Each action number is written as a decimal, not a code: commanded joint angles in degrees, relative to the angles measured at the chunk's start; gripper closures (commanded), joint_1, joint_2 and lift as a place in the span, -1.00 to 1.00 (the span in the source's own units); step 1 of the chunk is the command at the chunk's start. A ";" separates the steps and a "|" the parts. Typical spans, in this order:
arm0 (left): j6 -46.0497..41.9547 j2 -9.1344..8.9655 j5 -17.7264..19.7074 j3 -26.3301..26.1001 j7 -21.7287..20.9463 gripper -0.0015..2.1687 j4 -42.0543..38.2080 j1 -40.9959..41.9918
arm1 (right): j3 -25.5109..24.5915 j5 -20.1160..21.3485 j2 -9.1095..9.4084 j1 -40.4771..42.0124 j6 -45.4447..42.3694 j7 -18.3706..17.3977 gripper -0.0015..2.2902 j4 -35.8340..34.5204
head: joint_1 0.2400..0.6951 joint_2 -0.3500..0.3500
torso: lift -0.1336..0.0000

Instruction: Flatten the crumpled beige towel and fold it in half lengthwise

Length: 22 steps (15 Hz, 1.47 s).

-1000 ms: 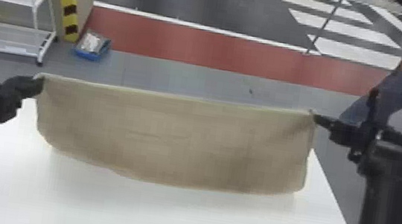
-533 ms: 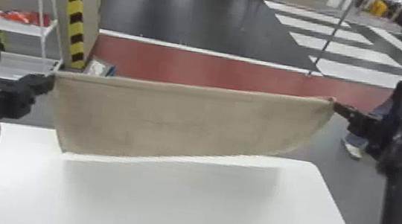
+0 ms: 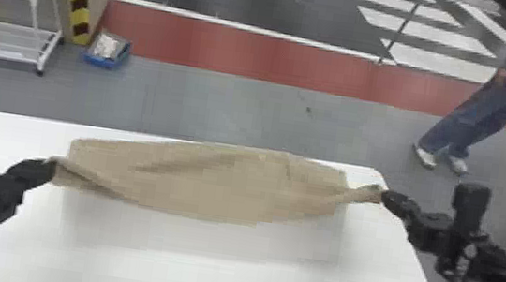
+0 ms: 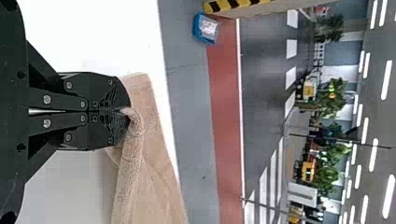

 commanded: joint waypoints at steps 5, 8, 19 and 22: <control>-2.27 0.33 -4.34 -0.87 -0.61 0.45 0.92 6.23 | 0.74 0.05 -2.67 11.92 -8.67 2.37 0.47 0.00 | 1.00 -0.85 | 1.00; -3.86 0.59 -5.39 -0.35 -0.61 0.45 2.42 7.20 | 1.26 -0.04 -3.99 14.47 -13.77 2.55 0.47 2.64 | 1.00 -0.90 | 1.00; -7.55 1.38 -4.69 5.54 -1.31 0.44 -0.83 13.79 | 0.65 -0.31 -6.89 19.48 -23.08 3.52 0.47 6.42 | 1.00 -0.85 | 1.00; -9.48 1.38 -4.25 5.54 -1.66 0.42 -1.01 14.58 | 0.74 -0.31 -6.98 20.09 -23.08 3.52 0.47 6.42 | 1.00 -0.85 | 1.00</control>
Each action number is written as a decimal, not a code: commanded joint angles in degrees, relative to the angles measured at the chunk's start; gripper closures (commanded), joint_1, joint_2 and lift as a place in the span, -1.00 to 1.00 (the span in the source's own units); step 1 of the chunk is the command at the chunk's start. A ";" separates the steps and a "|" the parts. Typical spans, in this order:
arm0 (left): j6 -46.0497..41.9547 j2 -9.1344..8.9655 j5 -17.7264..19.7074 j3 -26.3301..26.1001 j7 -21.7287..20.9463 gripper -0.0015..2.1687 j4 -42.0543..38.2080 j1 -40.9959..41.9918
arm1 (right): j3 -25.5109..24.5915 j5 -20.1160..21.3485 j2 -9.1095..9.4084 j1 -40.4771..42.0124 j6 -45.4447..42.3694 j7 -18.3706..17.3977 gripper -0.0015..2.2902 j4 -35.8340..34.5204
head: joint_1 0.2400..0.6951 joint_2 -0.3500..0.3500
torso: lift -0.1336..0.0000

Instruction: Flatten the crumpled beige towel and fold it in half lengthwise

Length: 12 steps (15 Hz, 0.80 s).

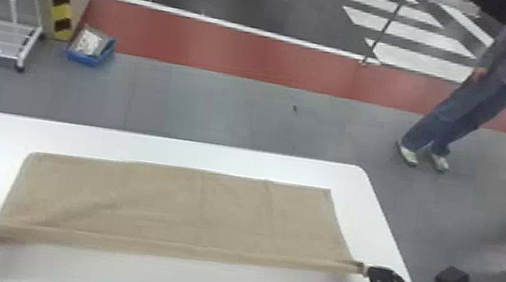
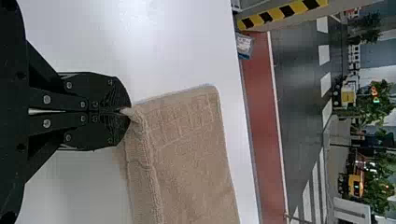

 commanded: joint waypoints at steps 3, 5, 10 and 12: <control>-5.17 0.00 0.97 0.53 -1.22 0.04 0.33 1.52 | 0.39 0.17 -0.01 0.70 -0.01 0.00 0.47 0.17 | 1.00 -0.87 | 1.00; -6.05 0.00 1.23 1.41 -1.40 -0.34 0.95 1.87 | 0.48 0.17 -0.01 1.14 -0.01 0.00 0.47 0.17 | 1.00 -0.88 | 1.00; -11.68 0.18 0.97 5.54 -2.10 -0.88 4.38 2.31 | 0.83 0.08 0.08 2.29 -0.89 0.00 0.47 0.08 | 1.00 -0.81 | 1.00; -12.73 0.18 1.23 6.33 -1.84 -0.88 3.94 2.92 | 0.83 0.08 0.25 2.99 -0.89 0.00 0.46 -0.62 | 1.00 -0.73 | 1.00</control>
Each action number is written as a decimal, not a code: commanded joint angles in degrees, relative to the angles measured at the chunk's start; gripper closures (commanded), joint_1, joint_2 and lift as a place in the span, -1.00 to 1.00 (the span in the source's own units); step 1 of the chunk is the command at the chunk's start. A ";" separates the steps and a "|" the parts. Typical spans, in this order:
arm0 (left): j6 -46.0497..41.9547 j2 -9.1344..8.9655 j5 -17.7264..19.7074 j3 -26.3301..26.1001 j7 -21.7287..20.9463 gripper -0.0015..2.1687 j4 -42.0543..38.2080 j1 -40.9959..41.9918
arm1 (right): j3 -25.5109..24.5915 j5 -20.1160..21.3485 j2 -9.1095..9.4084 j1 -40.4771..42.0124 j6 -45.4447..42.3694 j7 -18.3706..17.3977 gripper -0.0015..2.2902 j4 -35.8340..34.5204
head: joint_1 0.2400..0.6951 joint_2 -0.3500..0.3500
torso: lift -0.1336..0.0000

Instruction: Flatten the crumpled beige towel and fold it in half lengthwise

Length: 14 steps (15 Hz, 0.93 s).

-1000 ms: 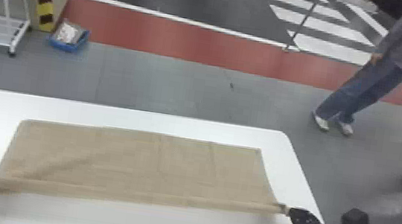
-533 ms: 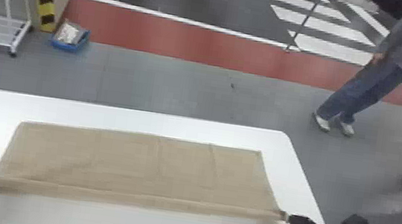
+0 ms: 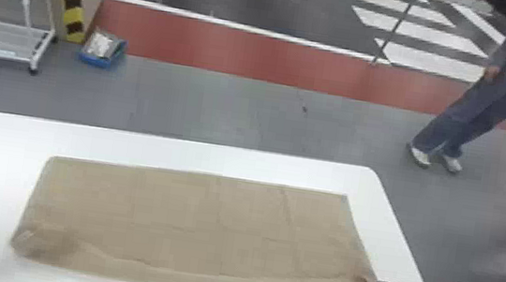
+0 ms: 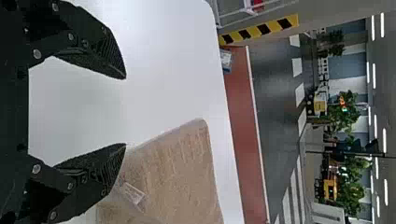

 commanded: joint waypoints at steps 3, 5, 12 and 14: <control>-2.27 -0.46 2.89 0.47 0.95 -0.87 -4.35 3.38 | -0.19 0.42 0.50 1.49 -2.30 -1.49 -1.00 -0.95 | 1.00 -0.67 | 1.00; -4.20 -0.82 4.65 -0.14 1.04 -0.88 -6.54 4.61 | -1.60 0.51 0.94 1.85 -6.00 -3.34 -1.00 -1.13 | 1.00 -0.70 | 1.00; -4.03 -0.99 4.74 -8.40 3.76 -0.74 -3.47 -1.54 | -5.12 -4.15 5.78 2.11 -0.37 -2.63 -0.86 -8.86 | 1.00 -0.94 | 1.00; -1.21 -1.08 3.51 -12.01 4.38 -0.10 -0.83 -5.40 | -4.06 -3.79 7.18 2.11 0.16 -2.46 -0.81 -9.57 | 1.00 -0.96 | 1.00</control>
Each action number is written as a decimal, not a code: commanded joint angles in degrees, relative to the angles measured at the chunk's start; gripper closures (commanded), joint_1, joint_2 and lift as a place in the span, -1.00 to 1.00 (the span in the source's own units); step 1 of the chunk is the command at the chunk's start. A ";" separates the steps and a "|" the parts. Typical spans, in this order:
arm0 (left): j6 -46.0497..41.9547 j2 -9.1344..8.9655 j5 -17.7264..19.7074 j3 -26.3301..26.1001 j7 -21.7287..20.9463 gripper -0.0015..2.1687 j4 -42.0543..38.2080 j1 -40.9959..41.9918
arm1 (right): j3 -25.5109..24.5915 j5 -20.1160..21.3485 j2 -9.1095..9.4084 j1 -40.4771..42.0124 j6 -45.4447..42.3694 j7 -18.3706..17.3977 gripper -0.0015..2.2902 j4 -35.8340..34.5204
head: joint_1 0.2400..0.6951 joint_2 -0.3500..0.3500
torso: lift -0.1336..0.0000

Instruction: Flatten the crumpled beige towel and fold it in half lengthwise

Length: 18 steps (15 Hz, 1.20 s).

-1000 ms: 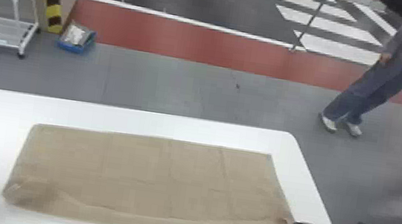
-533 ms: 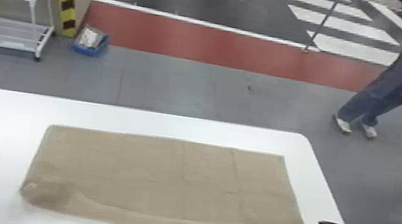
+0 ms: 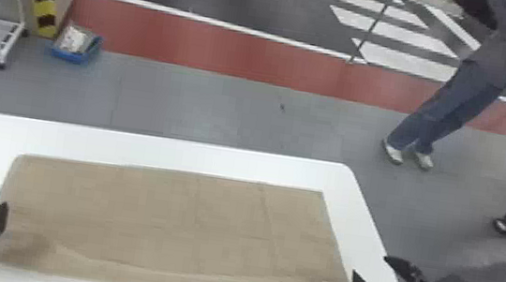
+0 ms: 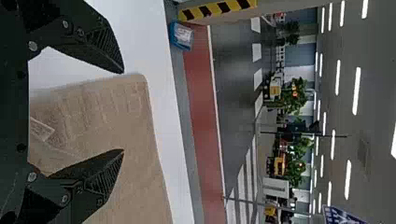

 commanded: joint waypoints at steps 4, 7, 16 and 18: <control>23.28 -0.08 -3.69 -9.20 7.12 0.74 2.56 -7.25 | 1.75 0.72 1.16 -0.19 0.30 -0.34 -0.81 -0.24 | 1.00 -0.97 | 1.00; 30.66 -0.26 -3.87 -11.66 11.34 0.74 1.77 -7.87 | 1.58 0.72 0.28 -0.63 -0.05 -0.51 -0.81 1.60 | 1.00 -1.00 | 1.00; 40.33 0.71 -5.28 -2.69 3.78 0.74 -12.38 0.75 | 1.93 0.55 -0.78 -2.21 0.48 -0.78 -0.81 3.36 | 1.00 -1.00 | 1.00; 40.15 0.79 -5.19 -0.23 1.05 0.74 -13.18 2.33 | 2.37 0.64 -0.60 -2.21 1.88 -0.78 -0.81 2.48 | 1.00 -0.99 | 1.00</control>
